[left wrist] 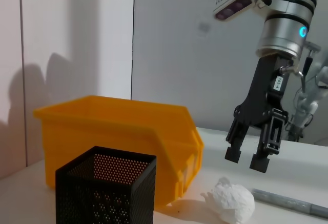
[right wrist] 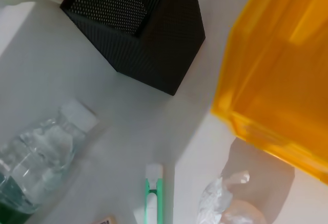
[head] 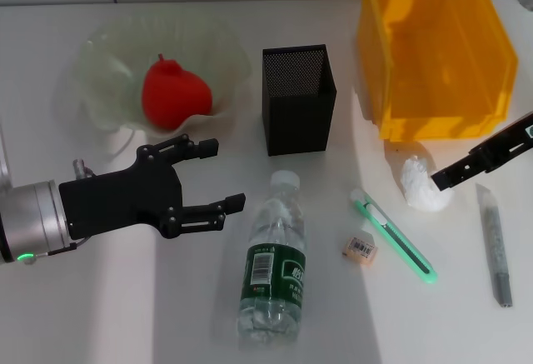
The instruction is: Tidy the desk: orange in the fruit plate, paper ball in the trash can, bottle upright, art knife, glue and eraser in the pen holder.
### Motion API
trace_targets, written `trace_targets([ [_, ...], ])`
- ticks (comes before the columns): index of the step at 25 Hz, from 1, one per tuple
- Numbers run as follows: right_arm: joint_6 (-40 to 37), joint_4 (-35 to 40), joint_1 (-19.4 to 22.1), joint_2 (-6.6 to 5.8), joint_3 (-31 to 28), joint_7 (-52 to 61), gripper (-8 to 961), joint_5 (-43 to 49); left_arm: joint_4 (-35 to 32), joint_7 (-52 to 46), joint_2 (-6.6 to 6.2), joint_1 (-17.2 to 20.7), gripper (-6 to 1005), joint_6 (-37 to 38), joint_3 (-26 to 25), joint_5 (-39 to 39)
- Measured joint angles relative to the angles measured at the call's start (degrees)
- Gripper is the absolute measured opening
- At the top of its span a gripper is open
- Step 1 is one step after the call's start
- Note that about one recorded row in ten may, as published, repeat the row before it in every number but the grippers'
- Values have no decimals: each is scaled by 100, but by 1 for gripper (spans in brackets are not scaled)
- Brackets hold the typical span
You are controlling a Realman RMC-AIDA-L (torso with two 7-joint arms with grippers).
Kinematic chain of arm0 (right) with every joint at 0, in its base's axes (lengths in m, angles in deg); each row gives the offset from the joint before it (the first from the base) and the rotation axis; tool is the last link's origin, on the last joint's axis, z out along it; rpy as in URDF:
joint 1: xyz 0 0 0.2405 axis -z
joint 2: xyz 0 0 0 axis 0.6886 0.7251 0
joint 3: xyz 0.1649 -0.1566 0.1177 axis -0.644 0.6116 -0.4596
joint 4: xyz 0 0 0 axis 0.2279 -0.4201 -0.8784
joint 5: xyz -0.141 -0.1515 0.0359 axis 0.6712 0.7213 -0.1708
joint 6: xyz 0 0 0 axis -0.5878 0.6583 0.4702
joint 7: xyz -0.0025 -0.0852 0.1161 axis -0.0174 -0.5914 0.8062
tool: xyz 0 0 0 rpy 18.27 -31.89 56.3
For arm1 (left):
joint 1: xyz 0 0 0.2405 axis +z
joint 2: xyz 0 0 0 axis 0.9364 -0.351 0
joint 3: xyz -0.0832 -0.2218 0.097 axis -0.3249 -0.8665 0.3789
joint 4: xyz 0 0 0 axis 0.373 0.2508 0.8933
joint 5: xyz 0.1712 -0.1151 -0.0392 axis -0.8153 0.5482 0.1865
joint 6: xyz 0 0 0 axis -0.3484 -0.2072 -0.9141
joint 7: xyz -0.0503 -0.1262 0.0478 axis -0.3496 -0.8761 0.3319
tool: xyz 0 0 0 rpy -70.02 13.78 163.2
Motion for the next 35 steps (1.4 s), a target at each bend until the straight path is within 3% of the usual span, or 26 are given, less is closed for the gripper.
trace_targets([
  [11,854,-1015,-174,12,301,3,819,10,-28,0,4,18,869,89,4,9],
  [20,1045,-1508,-323,-10,339,-106,676,15,-36,12,2,23,870,113,3,29],
  [26,426,-474,-154,8,197,-16,577,-32,-69,5,-5,42,870,208,-29,37],
  [30,71,622,-94,3,-283,62,514,-45,-70,18,-5,48,870,265,-43,43],
  [33,231,1101,-201,-73,-710,-9,514,-47,-70,49,-5,54,870,270,-49,48],
  [35,404,1033,-250,-103,-739,-70,513,-45,-70,49,-5,54,870,271,-49,48],
])
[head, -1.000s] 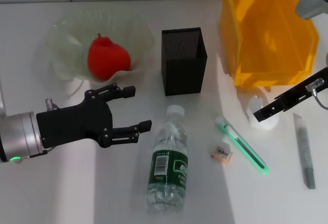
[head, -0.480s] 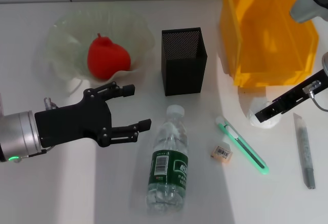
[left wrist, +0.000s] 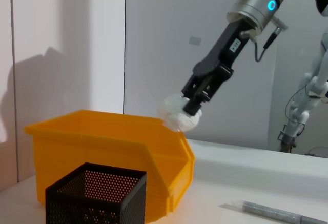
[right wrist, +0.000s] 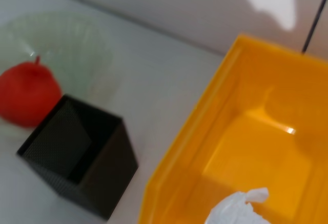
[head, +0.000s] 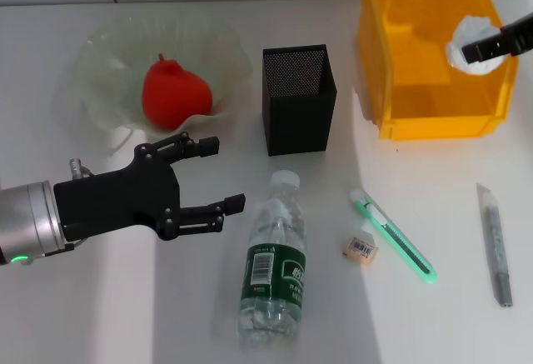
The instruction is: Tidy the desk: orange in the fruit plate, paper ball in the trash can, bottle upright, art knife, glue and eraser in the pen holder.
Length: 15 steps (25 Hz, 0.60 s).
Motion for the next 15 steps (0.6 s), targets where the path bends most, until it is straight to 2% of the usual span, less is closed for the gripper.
trace_targets([
  [1,474,-292,-80,-31,2,-137,513,22,0,1,0,-6,869,2,0,0],
  [2,474,-292,-80,-31,2,-137,513,22,0,1,0,-6,869,2,0,0],
  [5,1325,-1371,-332,-47,48,-528,513,38,1,-37,7,-31,869,55,0,45],
  [9,1569,-1614,-367,-25,53,-603,562,48,1,-52,8,-34,869,256,0,131],
  [15,1627,-1298,-199,77,35,-655,657,0,1,-70,2,2,868,631,-8,526],
])
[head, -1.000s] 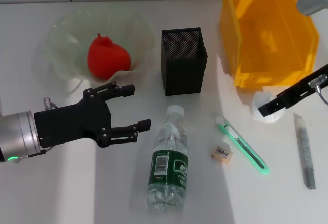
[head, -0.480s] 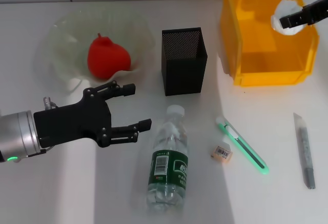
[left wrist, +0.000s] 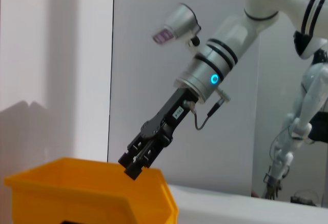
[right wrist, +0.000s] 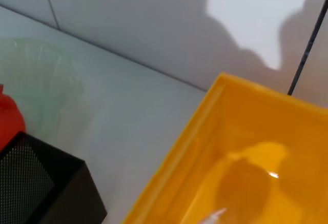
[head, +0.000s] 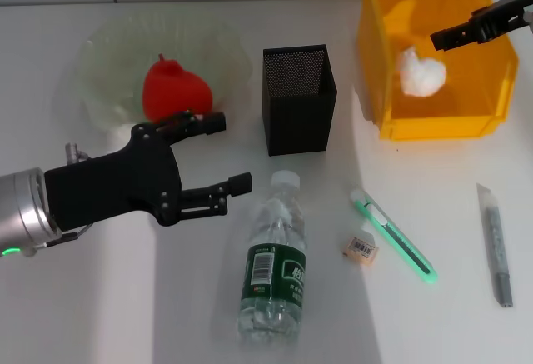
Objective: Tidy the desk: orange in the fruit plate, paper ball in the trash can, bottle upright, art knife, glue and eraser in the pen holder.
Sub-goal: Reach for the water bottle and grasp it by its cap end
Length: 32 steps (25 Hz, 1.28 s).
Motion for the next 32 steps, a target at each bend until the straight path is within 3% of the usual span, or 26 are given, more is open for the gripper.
trace_targets([
  [5,133,711,686,51,22,-233,743,-1036,-77,-734,12,-34,867,81,0,398],
  [6,156,947,1117,49,22,-594,762,-1799,-288,-1441,11,-78,867,-49,7,410],
  [7,156,947,1117,49,22,-594,782,-1799,-288,-1441,11,-78,867,-49,7,410],
  [8,128,1067,1616,50,17,-1213,801,-2607,-476,-1793,14,-70,867,-140,46,397],
  [9,128,1067,1616,50,17,-1213,821,-2607,-699,-2122,18,-42,867,-242,115,382],
  [10,113,1086,1833,50,14,-1499,840,-2928,-893,-2365,22,-8,867,-340,193,379],
  [11,27,1049,2335,56,17,-2174,840,-3527,-1484,-3107,25,125,867,-740,539,347],
  [12,27,1049,2335,56,17,-2174,840,-3527,-1484,-3107,25,125,866,-740,539,347],
  [13,-36,1006,2521,59,10,-2466,840,-3760,-2177,-3875,18,265,866,-1239,987,191],
  [14,-145,907,2731,66,-7,-2833,840,-3985,-2177,-3875,18,265,866,-1239,987,191],
  [16,-442,475,3220,68,-55,-3930,840,-4572,-3308,-5035,15,461,866,-1872,1631,-431],
  [17,-442,475,3220,68,-55,-3930,840,-4572,-3308,-5035,15,461,866,-1872,1631,-431],
  [18,-504,314,3344,67,-64,-4255,840,-4729,-4009,-5832,20,532,866,-2139,1985,-978],
  [19,-567,169,3441,65,-67,-4513,840,-4839,-4009,-5832,20,532,866,-2139,1985,-978],
  [21,-716,-356,3580,55,-246,-5059,840,-5026,-4889,-7249,25,457,866,-2297,2429,-1980],
  [22,-716,-356,3580,55,-246,-5059,840,-5026,-4889,-7249,25,457,865,-2297,2429,-1980],
  [23,-757,-504,3590,55,-334,-5182,840,-5043,-5251,-8028,26,328,865,-2291,2646,-2480],
  [24,-782,-630,3593,55,-413,-5262,840,-5052,-5251,-8028,26,328,865,-2291,2646,-2480],
  [26,-884,-981,3572,55,-629,-5535,840,-5068,-5565,-9170,24,95,865,-2283,2925,-3171],
  [32,-1024,-1360,3504,49,-787,-5923,840,-5065,-5667,-10266,34,-279,864,-2311,3535,-4131],
])
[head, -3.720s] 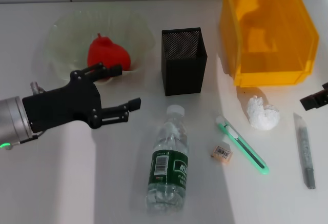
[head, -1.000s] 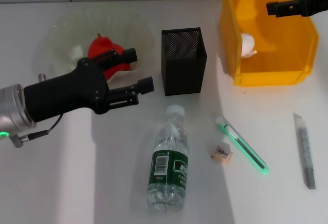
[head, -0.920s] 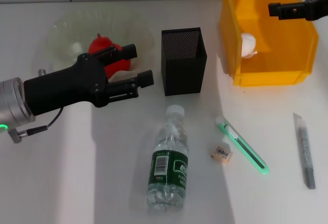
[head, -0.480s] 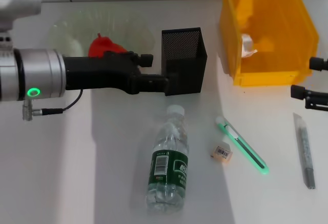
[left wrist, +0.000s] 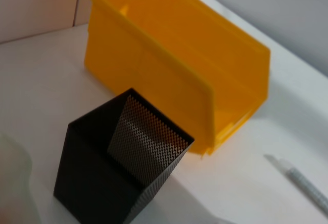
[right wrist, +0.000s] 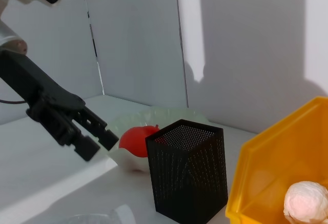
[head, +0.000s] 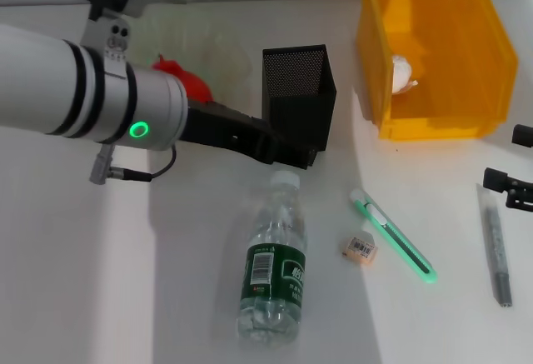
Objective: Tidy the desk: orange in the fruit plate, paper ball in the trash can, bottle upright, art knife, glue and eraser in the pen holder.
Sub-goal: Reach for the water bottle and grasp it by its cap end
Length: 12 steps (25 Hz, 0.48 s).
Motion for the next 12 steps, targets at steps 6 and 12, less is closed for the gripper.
trace_targets([
  [6,43,-208,-108,-12,-11,-67,840,23,141,-530,32,-354,864,-43,610,-595],
  [12,44,-234,-138,-19,-11,-72,840,51,539,-544,35,-488,863,-405,768,-664],
])
